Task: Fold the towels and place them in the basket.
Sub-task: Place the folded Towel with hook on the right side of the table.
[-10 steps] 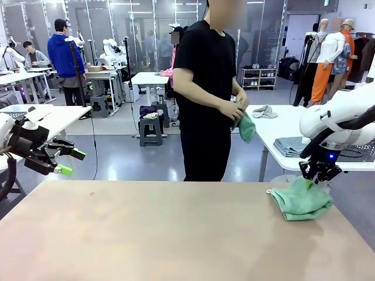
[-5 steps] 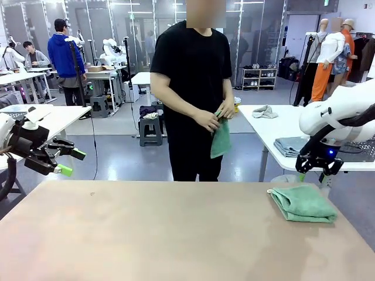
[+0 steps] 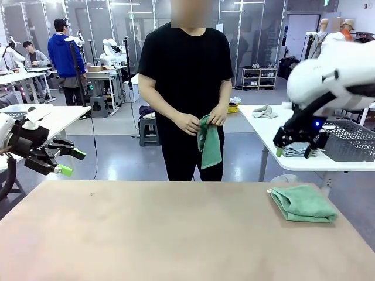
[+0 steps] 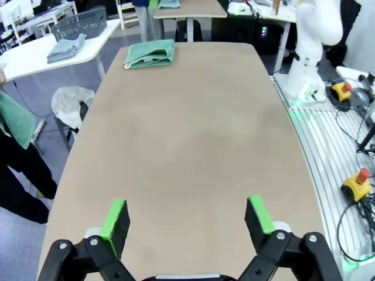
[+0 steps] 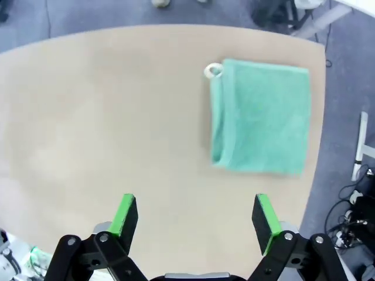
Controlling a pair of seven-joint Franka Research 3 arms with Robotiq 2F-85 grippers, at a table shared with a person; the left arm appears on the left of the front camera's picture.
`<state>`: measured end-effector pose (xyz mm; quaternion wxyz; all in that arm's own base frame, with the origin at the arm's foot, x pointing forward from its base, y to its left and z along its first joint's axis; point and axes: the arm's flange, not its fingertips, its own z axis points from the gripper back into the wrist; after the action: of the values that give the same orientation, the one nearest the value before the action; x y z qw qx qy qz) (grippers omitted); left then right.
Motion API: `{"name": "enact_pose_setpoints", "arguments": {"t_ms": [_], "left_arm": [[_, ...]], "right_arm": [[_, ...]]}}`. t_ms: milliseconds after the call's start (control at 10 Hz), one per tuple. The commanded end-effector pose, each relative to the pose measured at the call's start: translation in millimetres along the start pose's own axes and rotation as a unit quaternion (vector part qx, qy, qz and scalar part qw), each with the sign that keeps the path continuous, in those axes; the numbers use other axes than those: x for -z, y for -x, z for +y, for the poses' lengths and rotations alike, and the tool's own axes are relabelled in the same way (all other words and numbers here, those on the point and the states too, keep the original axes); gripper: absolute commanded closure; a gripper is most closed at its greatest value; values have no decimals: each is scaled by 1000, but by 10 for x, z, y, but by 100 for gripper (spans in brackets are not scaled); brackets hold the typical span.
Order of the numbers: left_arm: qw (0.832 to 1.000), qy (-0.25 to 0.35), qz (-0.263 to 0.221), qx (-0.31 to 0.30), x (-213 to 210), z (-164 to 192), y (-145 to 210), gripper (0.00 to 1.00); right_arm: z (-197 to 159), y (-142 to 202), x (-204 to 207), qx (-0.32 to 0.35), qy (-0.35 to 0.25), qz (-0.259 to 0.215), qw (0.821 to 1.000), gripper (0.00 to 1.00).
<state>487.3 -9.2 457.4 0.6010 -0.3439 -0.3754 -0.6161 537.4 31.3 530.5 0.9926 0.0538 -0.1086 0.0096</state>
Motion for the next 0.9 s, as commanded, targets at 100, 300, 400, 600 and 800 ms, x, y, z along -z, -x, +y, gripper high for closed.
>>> {"name": "enact_pose_setpoints", "arguments": {"t_ms": [100,300,400,600,800], "left_arm": [[1000,-4,1,2,-4,-13,-12,0],[1000,-4,1,2,-4,-13,-12,0],[1000,-4,1,2,-4,-13,-12,0],[1000,-4,1,2,-4,-13,-12,0],[1000,-4,1,2,-4,-13,-12,0]], "right_arm": [[307,528,-720,-6,-10,4,1000,2],[388,846,-1081,-16,-19,-14,1000,2],[400,914,-1127,-27,-19,-16,999,2],[395,846,-1017,-27,4,-21,999,2],[430,911,-1252,-23,-8,-16,1000,2]]}}
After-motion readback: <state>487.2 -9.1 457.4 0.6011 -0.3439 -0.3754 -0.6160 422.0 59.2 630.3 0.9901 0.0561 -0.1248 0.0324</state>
